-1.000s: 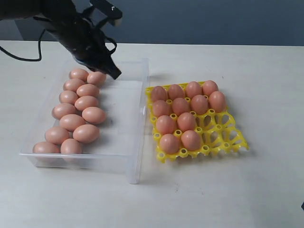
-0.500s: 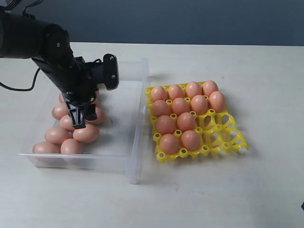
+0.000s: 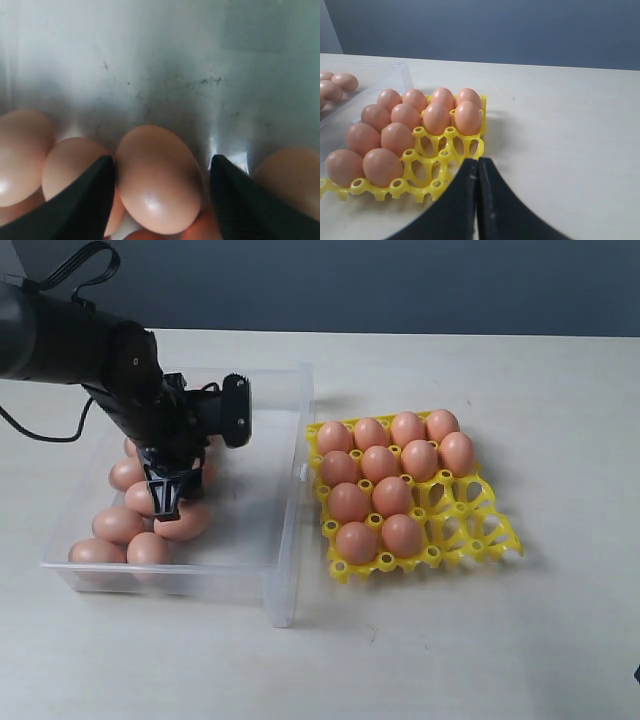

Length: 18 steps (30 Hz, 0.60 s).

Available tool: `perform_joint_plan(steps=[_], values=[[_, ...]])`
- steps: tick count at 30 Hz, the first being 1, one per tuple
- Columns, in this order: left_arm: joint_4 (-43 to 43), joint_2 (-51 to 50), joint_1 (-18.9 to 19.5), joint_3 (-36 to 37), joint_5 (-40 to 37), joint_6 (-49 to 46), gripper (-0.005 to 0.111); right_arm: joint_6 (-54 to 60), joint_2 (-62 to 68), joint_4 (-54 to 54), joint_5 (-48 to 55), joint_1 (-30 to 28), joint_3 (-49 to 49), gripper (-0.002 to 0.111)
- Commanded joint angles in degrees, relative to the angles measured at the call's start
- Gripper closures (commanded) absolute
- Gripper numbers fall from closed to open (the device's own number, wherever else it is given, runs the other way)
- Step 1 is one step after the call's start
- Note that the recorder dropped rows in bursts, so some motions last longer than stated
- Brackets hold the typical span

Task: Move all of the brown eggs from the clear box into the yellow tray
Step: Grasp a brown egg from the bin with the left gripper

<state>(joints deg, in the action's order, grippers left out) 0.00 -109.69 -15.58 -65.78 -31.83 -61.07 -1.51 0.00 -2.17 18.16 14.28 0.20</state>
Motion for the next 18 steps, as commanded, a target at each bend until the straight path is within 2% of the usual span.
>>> perform_joint_plan(steps=[1,5,9,12,15,18], values=[[0.00,0.02,0.00,0.07,-2.92,-1.37,0.053,0.01,0.00,0.14,-0.68,0.08,-0.20,0.107],[-1.07,0.02,0.00,0.07,-0.46,-0.29,0.053,0.01,0.00,0.14,-0.68,0.08,-0.20,0.107],[-1.96,0.02,0.00,0.07,-1.17,-0.15,0.056,0.01,0.00,0.14,-0.68,0.08,-0.20,0.107],[-2.86,0.02,0.00,0.07,-1.24,0.48,0.069,0.01,0.00,0.14,-0.68,0.08,-0.20,0.107],[-2.99,0.02,0.00,0.07,-0.97,0.83,0.092,0.01,0.00,0.14,-0.68,0.08,-0.20,0.107],[-2.75,0.14,0.00,0.07,-0.81,0.83,0.107,0.01,0.00,0.14,-0.68,0.08,-0.20,0.107]])
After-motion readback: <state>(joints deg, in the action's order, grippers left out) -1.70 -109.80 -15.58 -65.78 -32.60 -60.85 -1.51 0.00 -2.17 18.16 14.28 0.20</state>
